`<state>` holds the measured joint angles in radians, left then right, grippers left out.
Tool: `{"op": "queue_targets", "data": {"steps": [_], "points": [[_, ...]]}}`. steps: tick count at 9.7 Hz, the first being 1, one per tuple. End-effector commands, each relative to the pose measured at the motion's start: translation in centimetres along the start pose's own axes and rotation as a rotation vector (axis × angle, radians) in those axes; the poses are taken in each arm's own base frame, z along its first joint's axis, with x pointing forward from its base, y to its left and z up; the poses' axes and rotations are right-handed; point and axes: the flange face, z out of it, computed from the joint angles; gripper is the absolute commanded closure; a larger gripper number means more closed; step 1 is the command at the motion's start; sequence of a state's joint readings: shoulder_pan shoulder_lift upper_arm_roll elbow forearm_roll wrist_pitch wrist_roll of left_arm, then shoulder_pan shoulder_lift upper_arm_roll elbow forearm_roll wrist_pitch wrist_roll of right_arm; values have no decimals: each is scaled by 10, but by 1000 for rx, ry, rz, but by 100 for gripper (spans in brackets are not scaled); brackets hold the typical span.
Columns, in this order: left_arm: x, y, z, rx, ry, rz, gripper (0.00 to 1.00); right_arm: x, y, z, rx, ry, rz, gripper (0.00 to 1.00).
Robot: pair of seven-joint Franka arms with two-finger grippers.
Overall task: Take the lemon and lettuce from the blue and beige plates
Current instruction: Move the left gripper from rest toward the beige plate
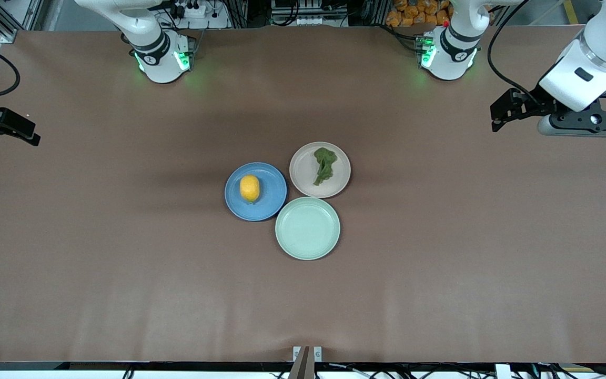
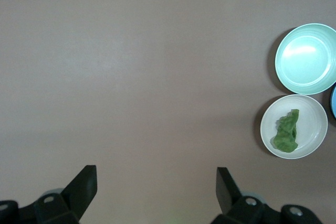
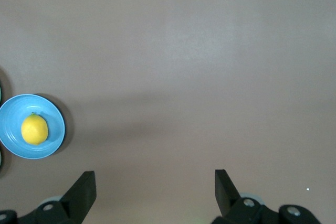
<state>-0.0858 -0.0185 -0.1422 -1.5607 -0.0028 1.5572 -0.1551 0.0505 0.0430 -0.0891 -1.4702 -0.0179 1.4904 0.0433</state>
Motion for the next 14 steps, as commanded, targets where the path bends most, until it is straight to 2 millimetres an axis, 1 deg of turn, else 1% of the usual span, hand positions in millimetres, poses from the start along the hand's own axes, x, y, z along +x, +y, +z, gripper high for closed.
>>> {"op": "queue_targets", "data": {"steps": [1,6,7,8,9,10,13,14], "points": [[-3,0,-5,7,-6,27,0,4,-1,-4,-5,9,3,0],[0,14,5,3,-25,53,0,4,-1,-4,-5,9,3,0],[3,23,14,0,-43,67,0,4,-1,-4,-5,9,3,0],[2,35,18,1,-49,85,0,4,-2,-3,-4,8,3,0],[5,44,28,-2,-68,94,0,4,-2,-3,-4,8,1,0],[7,59,40,-5,-91,117,0,4,-2,-3,-4,8,1,0],[6,91,61,-9,-131,167,0,4,-2,-3,-4,8,4,0],[7,93,63,-6,-134,174,0,5,-5,-3,-3,14,0,0]]}}
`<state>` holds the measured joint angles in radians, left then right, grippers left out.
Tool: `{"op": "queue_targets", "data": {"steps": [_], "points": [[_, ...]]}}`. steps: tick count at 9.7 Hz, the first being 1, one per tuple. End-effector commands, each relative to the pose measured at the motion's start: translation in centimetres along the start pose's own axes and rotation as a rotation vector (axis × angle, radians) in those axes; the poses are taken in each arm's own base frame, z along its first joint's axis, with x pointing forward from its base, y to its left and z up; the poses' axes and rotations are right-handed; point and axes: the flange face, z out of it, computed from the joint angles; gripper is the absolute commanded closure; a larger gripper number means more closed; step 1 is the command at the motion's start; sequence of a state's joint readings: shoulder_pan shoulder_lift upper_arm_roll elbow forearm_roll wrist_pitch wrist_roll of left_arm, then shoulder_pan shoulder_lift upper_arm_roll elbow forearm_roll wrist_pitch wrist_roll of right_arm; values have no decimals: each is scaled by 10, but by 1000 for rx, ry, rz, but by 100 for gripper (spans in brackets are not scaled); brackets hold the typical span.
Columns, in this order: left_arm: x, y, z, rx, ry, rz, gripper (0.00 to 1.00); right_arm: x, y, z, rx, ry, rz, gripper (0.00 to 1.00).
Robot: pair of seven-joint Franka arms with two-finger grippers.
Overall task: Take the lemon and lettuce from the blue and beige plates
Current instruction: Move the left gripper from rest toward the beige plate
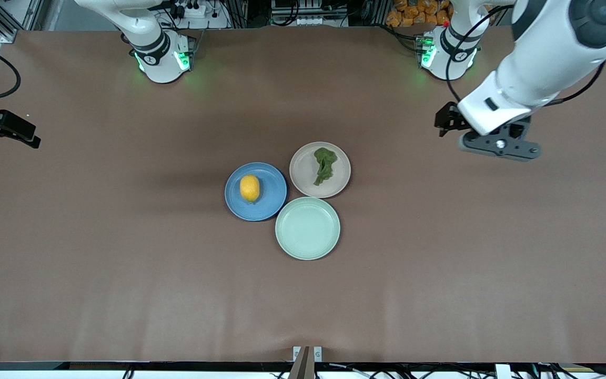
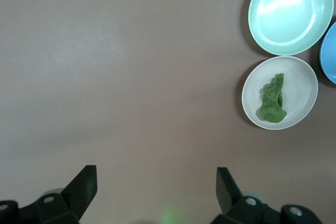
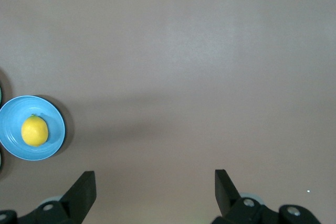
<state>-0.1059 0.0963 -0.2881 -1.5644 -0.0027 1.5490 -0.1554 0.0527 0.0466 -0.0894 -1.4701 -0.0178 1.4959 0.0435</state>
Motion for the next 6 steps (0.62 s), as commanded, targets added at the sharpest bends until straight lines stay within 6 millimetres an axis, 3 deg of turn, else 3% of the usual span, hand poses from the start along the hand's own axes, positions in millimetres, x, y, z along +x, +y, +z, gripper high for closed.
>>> {"op": "queue_targets", "data": {"steps": [1,2,4,5,6], "points": [[3,9,7,0,-23,21,0,3,-4,-5,-3,15,2,0],[9,21,21,16,-46,46,0,3,-4,-5,-3,15,2,0],[19,21,43,29,-82,47,0,3,-4,-5,-2,15,1,0],[27,27,68,13,-130,56,0,4,-4,-4,-2,14,1,0],[32,51,93,24,-172,90,0,4,-4,-4,-2,12,1,0]]}}
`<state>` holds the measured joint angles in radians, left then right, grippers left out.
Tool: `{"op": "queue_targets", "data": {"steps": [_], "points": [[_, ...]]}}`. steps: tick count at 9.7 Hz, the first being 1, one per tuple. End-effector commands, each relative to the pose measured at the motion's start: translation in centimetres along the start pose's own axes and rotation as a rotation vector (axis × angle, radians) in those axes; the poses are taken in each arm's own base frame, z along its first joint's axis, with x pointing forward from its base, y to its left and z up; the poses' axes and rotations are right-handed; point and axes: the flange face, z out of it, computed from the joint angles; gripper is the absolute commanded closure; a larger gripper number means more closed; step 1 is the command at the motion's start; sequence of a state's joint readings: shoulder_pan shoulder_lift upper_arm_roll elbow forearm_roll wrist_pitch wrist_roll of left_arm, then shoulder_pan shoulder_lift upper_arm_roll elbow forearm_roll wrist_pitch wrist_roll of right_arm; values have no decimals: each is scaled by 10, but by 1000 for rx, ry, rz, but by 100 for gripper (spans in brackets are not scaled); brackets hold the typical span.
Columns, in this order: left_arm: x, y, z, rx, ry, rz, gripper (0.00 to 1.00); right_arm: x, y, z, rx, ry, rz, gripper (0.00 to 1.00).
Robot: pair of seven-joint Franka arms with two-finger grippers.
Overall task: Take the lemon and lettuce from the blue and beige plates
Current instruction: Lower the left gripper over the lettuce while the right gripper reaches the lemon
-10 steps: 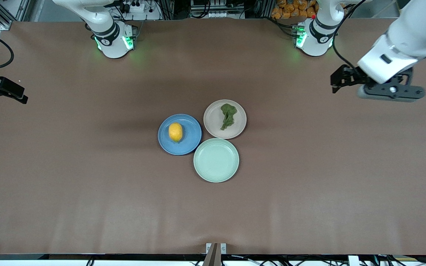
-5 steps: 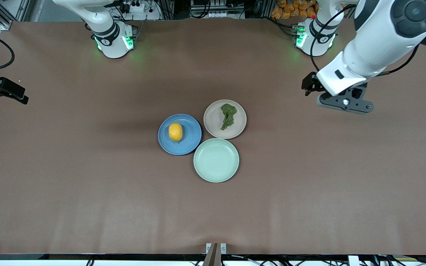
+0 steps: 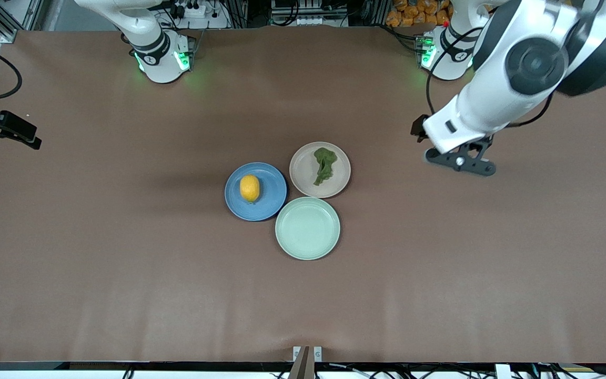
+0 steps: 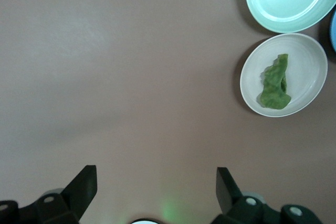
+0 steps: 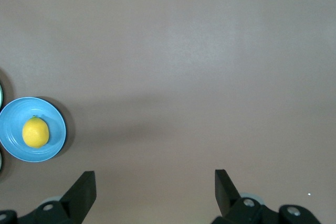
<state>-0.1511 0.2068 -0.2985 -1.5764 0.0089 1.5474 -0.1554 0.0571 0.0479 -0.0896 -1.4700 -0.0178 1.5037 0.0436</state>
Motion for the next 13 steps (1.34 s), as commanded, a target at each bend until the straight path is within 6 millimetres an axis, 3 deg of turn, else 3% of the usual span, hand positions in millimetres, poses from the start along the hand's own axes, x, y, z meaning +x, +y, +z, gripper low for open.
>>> {"op": "queue_targets", "data": {"steps": [1,4,7,9,11,13], "points": [[20,38,43,16,-75,35,0,3,-2,-3,-1,4,5,0],[39,91,96,25,-82,-51,0,3,-4,-3,1,2,2,0],[54,141,152,26,-64,-172,0,2,-19,-3,8,1,-25,0],[68,154,187,11,-76,-259,0,4,-28,5,44,-15,-35,0],[66,179,220,28,-102,-271,0,4,-46,16,63,-38,-62,0],[69,181,234,29,-114,-271,0,7,-71,30,65,-61,-101,0]]}}
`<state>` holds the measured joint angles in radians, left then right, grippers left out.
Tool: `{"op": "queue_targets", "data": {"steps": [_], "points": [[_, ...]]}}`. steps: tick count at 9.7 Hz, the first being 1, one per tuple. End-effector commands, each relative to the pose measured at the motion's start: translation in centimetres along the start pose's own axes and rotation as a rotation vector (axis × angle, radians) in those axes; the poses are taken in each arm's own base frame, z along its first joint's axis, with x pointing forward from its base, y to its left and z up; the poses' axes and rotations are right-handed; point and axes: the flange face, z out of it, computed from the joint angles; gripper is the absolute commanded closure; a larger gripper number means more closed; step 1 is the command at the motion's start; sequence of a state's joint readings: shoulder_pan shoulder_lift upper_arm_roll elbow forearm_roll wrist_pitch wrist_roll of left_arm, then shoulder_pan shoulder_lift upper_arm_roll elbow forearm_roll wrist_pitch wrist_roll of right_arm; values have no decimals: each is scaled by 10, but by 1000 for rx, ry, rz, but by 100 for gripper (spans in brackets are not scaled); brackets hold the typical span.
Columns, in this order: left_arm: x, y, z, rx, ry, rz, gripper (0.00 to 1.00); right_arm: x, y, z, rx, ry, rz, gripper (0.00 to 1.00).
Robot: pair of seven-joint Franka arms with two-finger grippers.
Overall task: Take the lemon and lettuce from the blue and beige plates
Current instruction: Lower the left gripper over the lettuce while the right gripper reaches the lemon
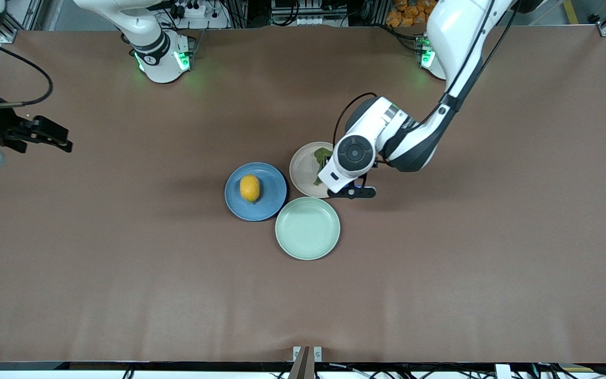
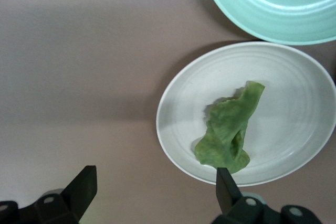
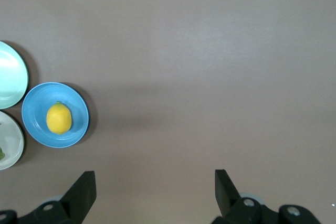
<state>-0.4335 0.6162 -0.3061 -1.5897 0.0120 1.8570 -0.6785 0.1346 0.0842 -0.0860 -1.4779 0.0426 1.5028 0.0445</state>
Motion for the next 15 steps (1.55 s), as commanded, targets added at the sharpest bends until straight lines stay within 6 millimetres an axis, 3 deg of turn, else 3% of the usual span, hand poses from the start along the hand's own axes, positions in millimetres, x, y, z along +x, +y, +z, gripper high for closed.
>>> {"op": "queue_targets", "data": {"steps": [1,3,7,11,15], "points": [[2,8,8,17,8,-13,0,5,-27,18,13,-14,-36,0],[-5,23,24,33,-9,-48,0,8,-49,43,14,-15,-48,0],[-3,43,38,-10,35,-57,0,7,-104,96,22,9,13,0],[-11,65,64,-6,34,-42,0,-5,-152,152,27,18,-2,0],[-12,73,87,4,27,-45,0,-20,-194,208,49,49,32,0]]}}
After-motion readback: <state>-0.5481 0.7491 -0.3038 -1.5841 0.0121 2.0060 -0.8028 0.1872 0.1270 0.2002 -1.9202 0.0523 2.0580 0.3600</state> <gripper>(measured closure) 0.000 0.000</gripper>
